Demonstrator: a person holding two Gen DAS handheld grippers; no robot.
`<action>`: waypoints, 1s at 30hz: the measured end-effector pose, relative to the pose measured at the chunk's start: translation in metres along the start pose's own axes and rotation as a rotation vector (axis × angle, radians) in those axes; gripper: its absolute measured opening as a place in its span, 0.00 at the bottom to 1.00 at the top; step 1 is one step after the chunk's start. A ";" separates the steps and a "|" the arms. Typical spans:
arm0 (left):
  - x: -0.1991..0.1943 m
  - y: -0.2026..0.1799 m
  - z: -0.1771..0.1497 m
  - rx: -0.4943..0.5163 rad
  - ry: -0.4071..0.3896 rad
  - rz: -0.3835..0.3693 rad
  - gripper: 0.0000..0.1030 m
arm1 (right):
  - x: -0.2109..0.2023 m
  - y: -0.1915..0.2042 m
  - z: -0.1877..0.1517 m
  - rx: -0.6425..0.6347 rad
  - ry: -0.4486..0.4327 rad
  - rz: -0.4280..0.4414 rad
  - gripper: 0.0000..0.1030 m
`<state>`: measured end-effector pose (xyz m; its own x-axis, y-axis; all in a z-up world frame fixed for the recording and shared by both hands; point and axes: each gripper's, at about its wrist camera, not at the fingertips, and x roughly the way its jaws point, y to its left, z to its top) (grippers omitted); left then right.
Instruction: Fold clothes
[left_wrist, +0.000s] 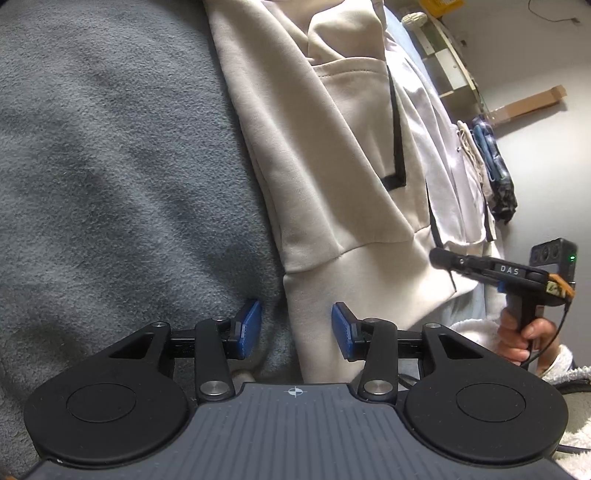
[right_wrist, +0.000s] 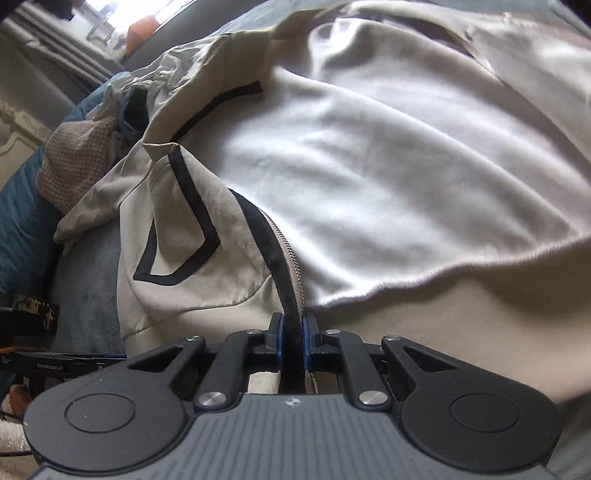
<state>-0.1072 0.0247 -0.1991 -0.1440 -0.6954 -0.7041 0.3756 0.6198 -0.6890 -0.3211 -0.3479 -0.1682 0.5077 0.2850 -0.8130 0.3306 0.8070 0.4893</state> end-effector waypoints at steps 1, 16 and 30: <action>0.001 0.000 0.000 -0.001 0.002 0.001 0.41 | 0.001 -0.001 0.000 0.010 -0.011 0.009 0.11; 0.006 -0.015 -0.006 0.025 -0.026 -0.114 0.30 | 0.008 -0.011 -0.002 0.059 -0.016 0.049 0.11; 0.024 -0.015 -0.004 0.034 -0.053 -0.095 0.10 | 0.013 -0.016 -0.002 0.094 -0.016 0.055 0.13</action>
<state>-0.1199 0.0000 -0.2065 -0.1324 -0.7690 -0.6254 0.3935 0.5383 -0.7452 -0.3217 -0.3563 -0.1871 0.5391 0.3188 -0.7795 0.3744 0.7384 0.5609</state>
